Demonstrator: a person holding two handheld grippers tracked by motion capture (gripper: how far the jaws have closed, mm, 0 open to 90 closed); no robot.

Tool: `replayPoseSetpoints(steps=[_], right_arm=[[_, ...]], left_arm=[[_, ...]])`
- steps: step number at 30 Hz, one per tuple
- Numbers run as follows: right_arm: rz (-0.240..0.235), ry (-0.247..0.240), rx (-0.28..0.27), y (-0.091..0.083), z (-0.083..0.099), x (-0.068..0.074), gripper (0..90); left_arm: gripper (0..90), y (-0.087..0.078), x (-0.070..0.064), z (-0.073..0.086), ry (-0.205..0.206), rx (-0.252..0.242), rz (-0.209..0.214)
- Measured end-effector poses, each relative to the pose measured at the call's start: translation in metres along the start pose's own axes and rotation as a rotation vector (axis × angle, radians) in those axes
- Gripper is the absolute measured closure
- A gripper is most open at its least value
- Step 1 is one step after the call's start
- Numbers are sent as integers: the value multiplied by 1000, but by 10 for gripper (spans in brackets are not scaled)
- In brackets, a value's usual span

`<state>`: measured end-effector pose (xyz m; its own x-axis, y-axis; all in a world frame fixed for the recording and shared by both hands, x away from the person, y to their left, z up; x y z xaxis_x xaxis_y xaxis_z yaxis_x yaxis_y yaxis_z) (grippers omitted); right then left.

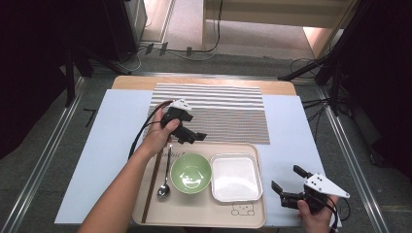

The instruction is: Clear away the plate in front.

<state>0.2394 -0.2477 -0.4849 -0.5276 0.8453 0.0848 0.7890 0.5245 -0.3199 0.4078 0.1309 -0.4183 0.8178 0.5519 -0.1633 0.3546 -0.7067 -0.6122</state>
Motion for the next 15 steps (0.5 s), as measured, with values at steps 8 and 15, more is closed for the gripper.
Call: replayPoseSetpoints(steps=[8,15], right_arm=[[-1,3,3,0,0,1,31],[19,5,1,1,-1,1,6]], left_arm=[[31,-23,2,22,-45,-83,-64],[51,-50,5,44,-111,-181,-153]])
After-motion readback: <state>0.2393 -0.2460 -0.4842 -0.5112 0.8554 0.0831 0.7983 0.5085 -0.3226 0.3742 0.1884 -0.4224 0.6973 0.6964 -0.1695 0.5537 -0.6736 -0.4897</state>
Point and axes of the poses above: each handheld gripper's, and its own axes: y roughly forward along the jaws, z roughly out of its underside, x roughly to its left, the point moved 3 cm from there along y, roughly forward along the jaws, and after that the axes turned 4 degrees about -x, right-handed, at the moved point
